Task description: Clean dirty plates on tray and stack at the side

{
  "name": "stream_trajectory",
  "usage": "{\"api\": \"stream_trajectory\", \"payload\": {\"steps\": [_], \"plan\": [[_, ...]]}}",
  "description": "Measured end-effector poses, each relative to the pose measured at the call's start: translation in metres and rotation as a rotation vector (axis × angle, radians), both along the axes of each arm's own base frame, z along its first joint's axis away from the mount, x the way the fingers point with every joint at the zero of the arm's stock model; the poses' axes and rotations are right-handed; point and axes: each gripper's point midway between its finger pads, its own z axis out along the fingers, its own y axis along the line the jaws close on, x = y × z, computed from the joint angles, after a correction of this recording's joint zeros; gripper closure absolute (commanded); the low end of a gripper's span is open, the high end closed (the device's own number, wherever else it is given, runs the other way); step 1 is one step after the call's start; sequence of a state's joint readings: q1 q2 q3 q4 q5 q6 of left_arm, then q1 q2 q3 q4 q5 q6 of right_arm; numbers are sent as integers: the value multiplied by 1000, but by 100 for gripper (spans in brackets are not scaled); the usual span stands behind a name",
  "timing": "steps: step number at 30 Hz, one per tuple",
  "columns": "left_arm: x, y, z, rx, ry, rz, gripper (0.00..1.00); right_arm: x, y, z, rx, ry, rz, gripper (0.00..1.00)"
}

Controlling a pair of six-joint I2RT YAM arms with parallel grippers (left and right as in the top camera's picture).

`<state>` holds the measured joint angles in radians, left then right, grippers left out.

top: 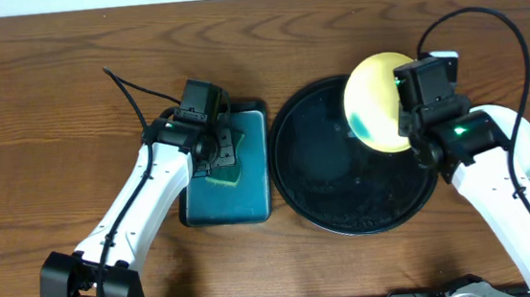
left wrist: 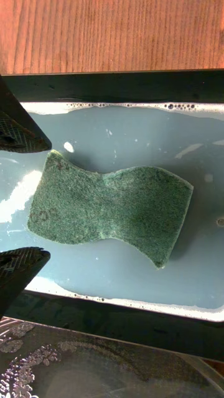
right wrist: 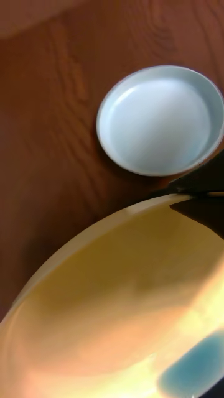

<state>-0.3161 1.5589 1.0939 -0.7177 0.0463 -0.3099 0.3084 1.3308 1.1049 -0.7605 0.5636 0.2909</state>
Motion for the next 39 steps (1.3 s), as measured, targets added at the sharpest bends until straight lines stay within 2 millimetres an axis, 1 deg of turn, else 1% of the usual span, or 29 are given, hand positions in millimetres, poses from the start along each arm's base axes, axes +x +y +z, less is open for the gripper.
{"api": "stream_trajectory", "payload": {"steps": [6, 12, 19, 28, 31, 39], "plan": [[0, 0, 0, 0, 0, 0, 50, 8, 13, 10, -121, -35, 58, 99], [0, 0, 0, 0, 0, 0, 50, 17, 32, 11, -214, -45, 140, 99], [0, 0, 0, 0, 0, 0, 50, 23, 55, 4, -322, -9, 258, 99], [0, 0, 0, 0, 0, 0, 50, 26, 94, -20, -478, 91, 472, 99], [0, 0, 0, 0, 0, 0, 50, 26, 98, -22, -503, 95, 490, 99], [0, 0, 0, 0, 0, 0, 50, 27, 99, -17, -543, 83, 487, 99]]}}
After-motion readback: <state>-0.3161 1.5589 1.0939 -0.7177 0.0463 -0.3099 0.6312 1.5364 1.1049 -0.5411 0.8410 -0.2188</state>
